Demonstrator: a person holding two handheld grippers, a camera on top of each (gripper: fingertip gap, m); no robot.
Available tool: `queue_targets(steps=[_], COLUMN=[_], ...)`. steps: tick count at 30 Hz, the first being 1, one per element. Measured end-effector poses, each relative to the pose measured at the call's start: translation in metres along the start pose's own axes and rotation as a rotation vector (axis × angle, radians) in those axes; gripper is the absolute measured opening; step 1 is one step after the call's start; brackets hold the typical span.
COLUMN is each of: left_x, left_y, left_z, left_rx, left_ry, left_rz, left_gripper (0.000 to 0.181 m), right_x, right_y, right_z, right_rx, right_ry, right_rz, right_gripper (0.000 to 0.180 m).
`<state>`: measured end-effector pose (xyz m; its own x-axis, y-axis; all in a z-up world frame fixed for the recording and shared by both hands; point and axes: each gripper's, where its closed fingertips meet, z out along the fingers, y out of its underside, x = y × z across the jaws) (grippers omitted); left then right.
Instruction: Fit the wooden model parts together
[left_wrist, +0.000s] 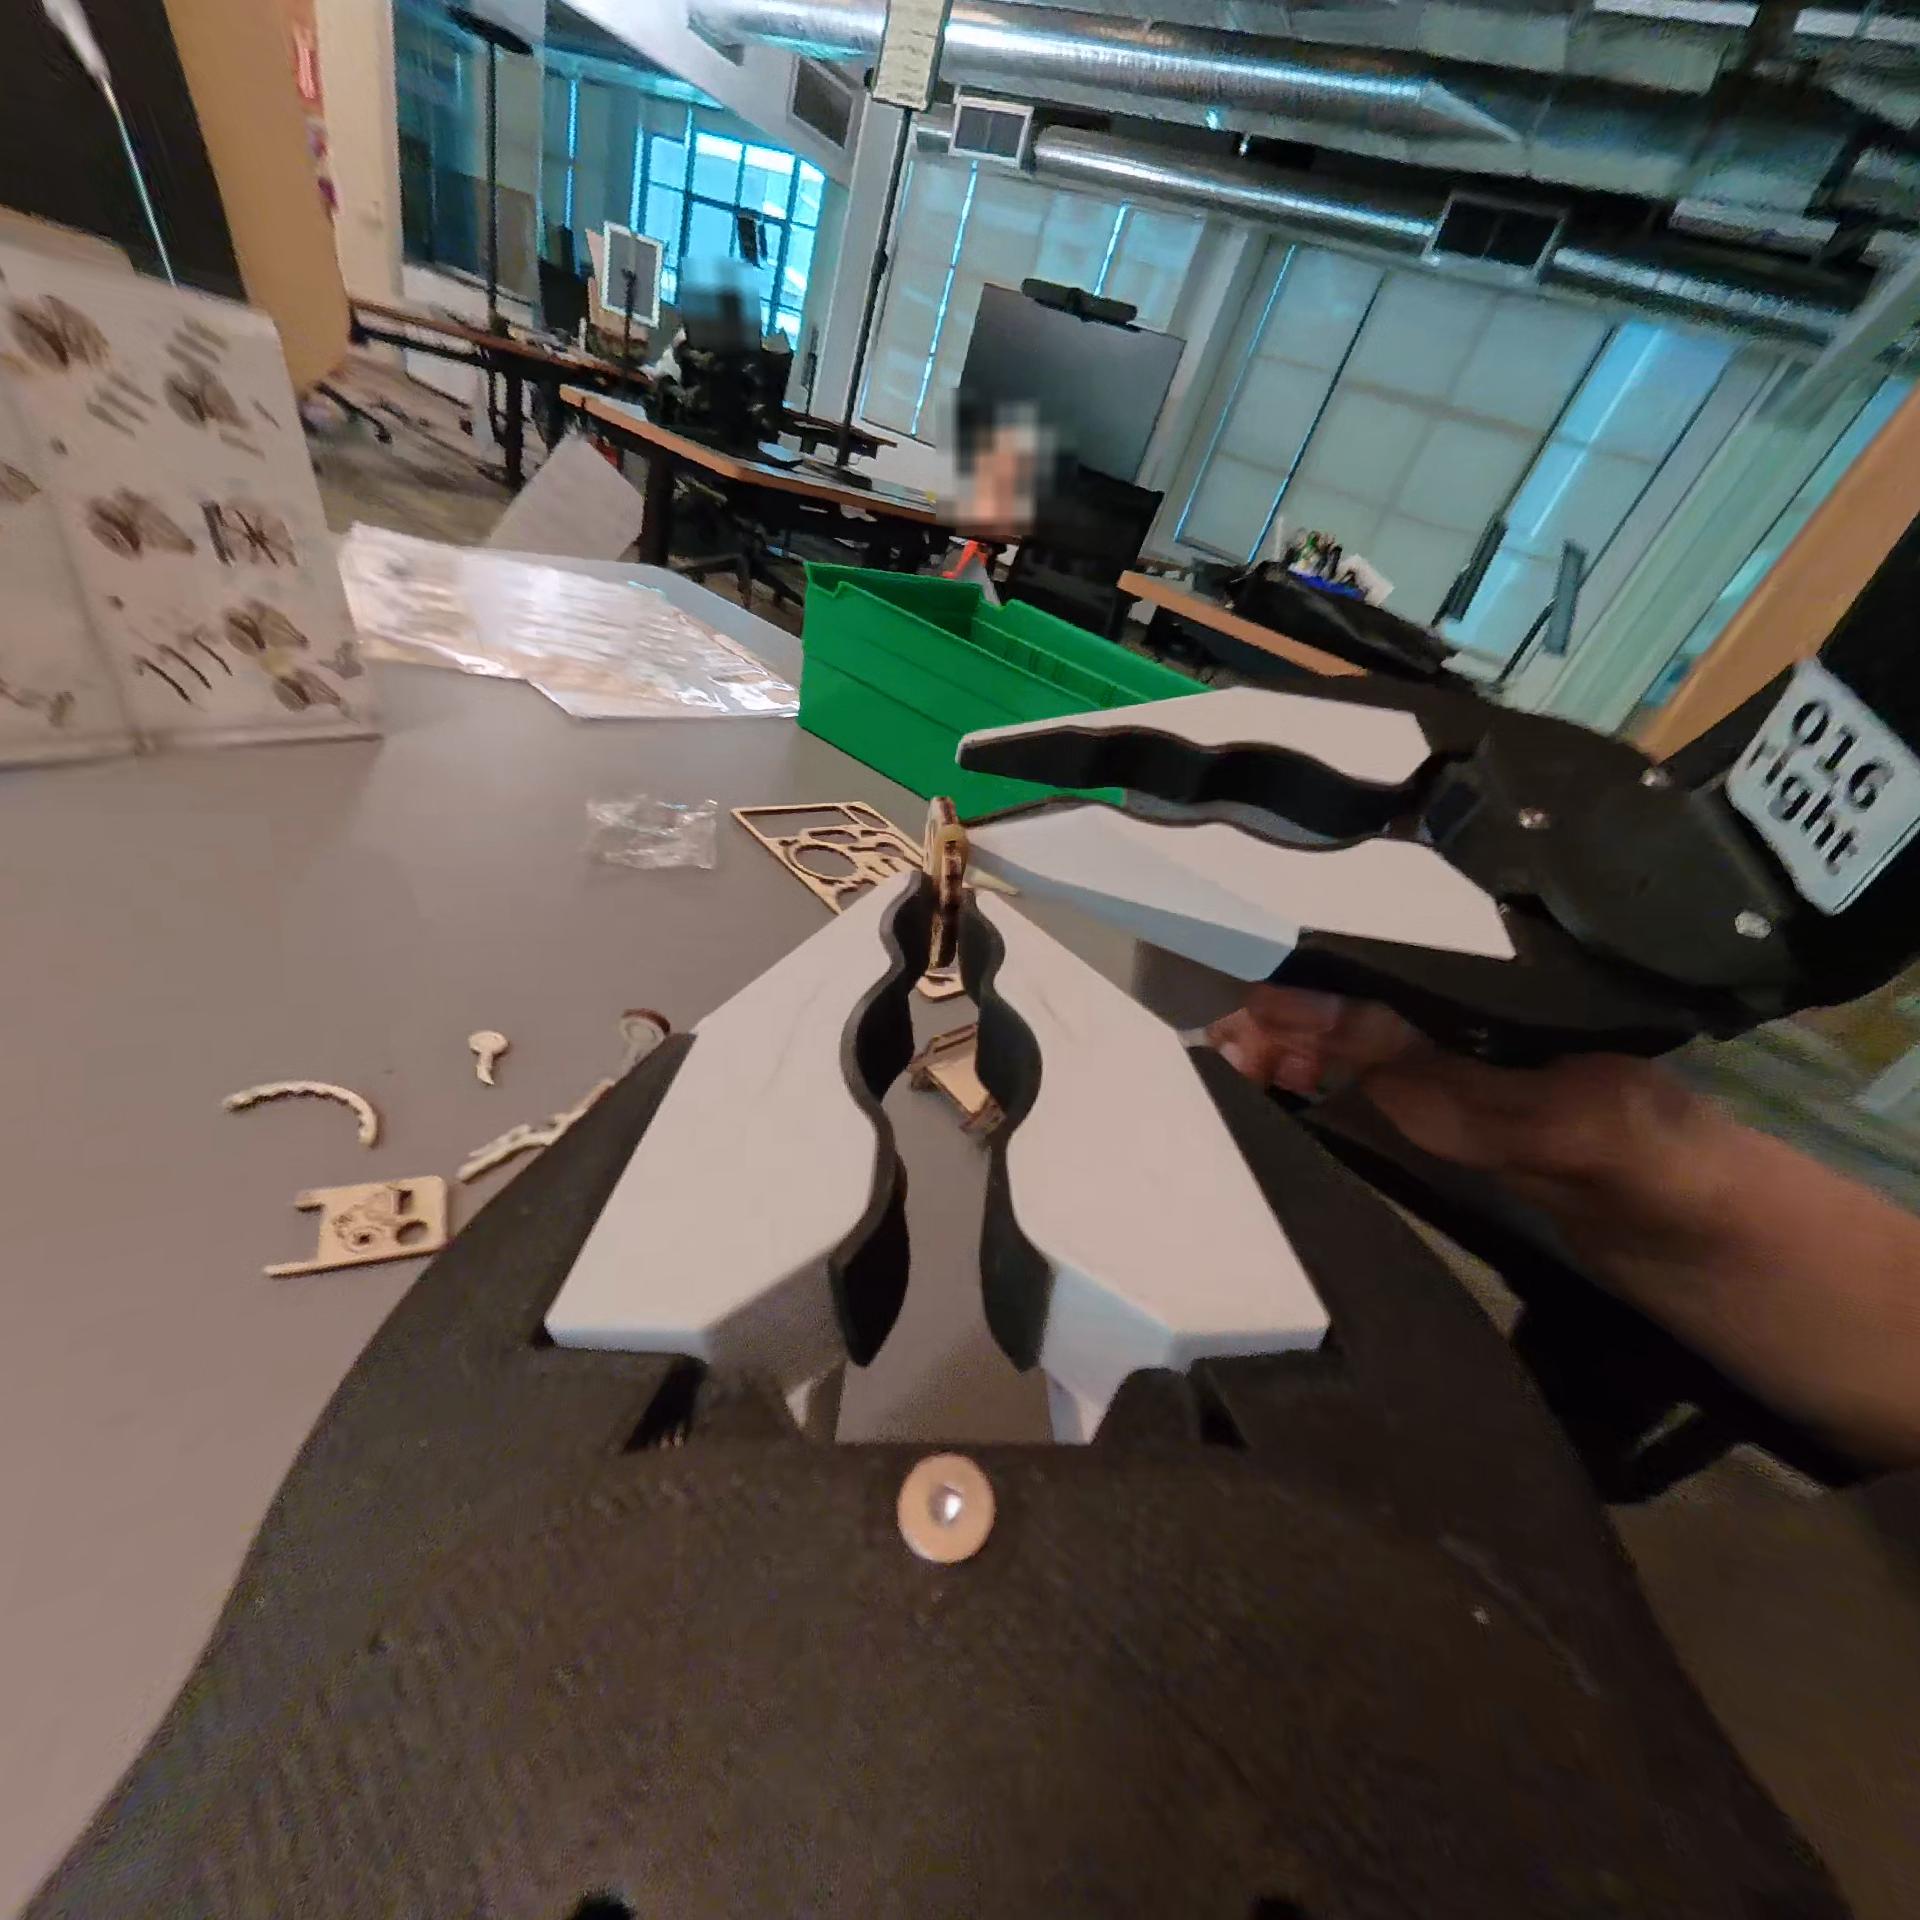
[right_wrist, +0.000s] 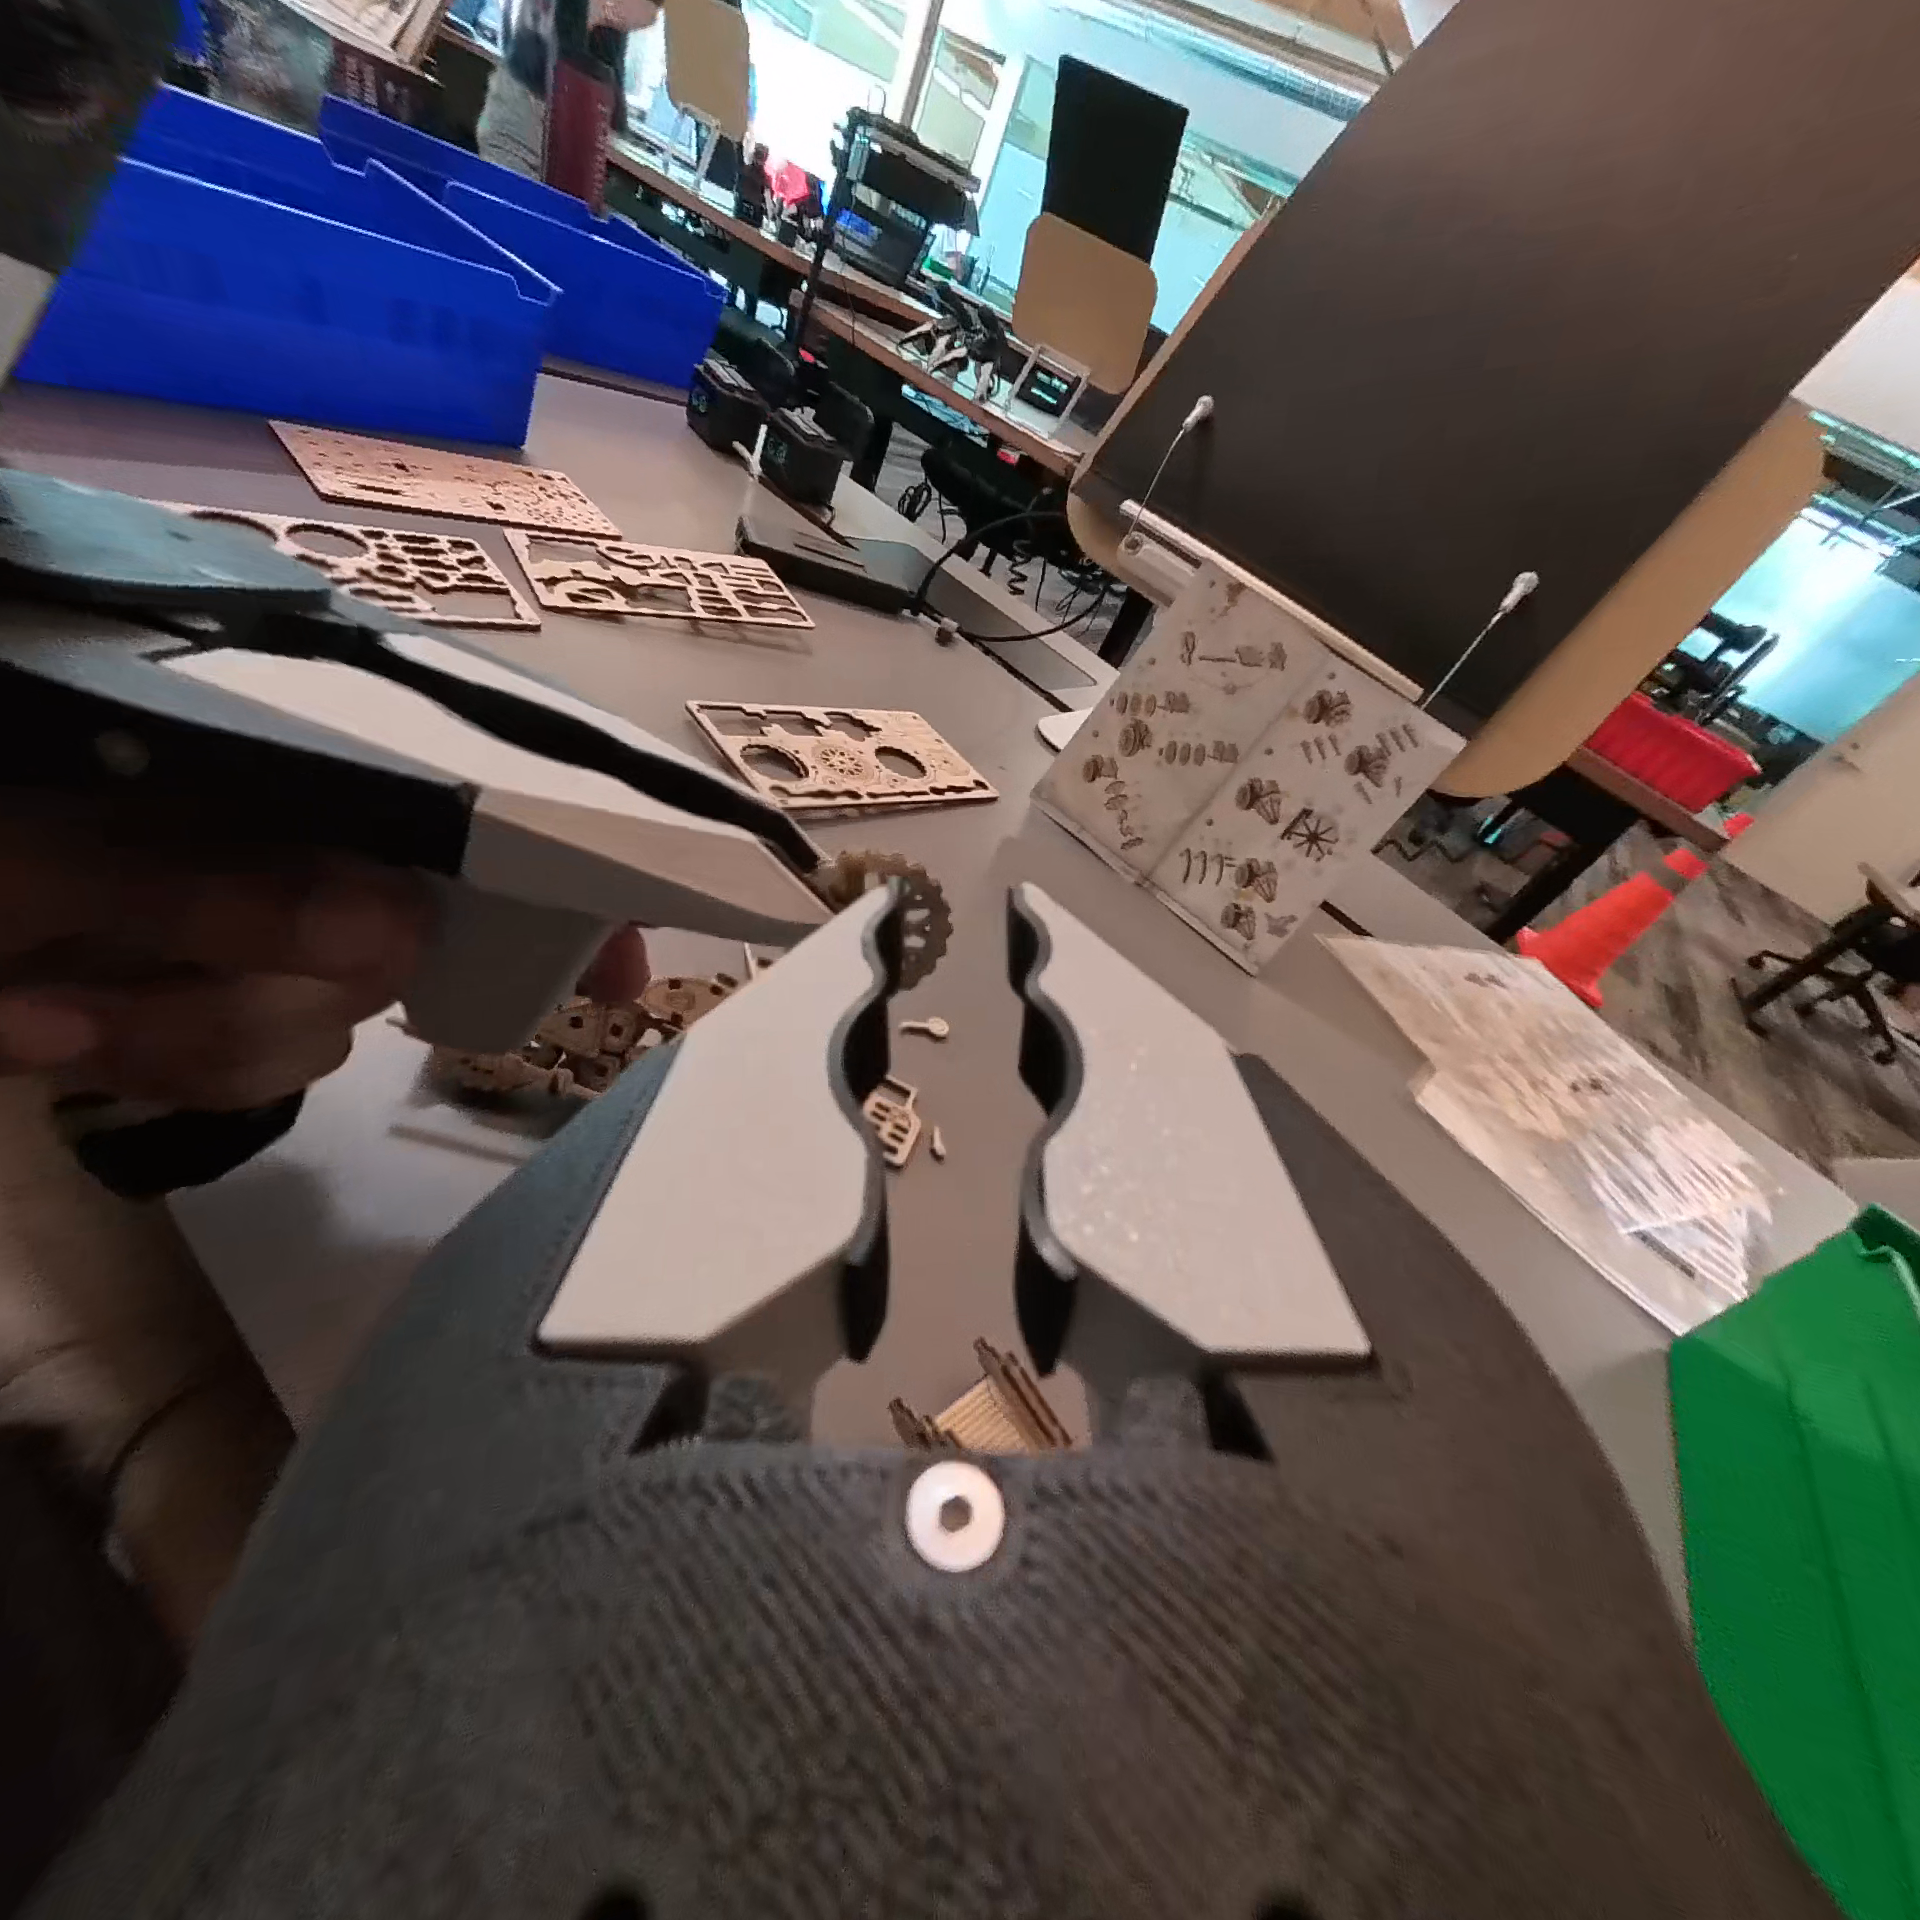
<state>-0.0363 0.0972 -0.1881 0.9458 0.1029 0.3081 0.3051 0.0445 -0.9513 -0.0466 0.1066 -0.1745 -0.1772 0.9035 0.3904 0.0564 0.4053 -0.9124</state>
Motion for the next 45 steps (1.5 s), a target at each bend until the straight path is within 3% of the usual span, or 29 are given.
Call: queue_targets(steps=[7,11,17,27,37,45], left_x=[-0.012,-0.029,-0.022,-0.015,-0.010,-0.011], left_y=[-0.010,-0.007,-0.005,-0.007,-0.009,-0.011], left_z=[-0.004,-0.005,-0.004,-0.006,-0.006,-0.007], left_rx=[0.066,0.077,0.092,0.111,0.086,0.106], left_ry=[0.182,0.188,0.218,0.269,0.255,0.258], left_rz=[-0.456,-0.653,-0.704,-0.747,-0.600,-0.615], left_gripper=[0.002,0.002,0.002,0.002,0.001,0.001], right_x=[0.008,0.004,-0.017,-0.027,-0.026,-0.027], right_y=[0.013,0.007,0.002,0.006,0.004,0.001], right_z=[0.003,0.003,0.005,0.006,0.004,0.003], right_rx=[-0.052,-0.016,-0.028,-0.039,-0.034,-0.017], right_ry=[-0.044,-0.055,-0.017,-0.101,-0.118,-0.134], right_rz=[0.145,0.131,-0.058,0.022,0.013,0.036], right_gripper=[0.054,0.052,0.030,0.010,0.010,0.009])
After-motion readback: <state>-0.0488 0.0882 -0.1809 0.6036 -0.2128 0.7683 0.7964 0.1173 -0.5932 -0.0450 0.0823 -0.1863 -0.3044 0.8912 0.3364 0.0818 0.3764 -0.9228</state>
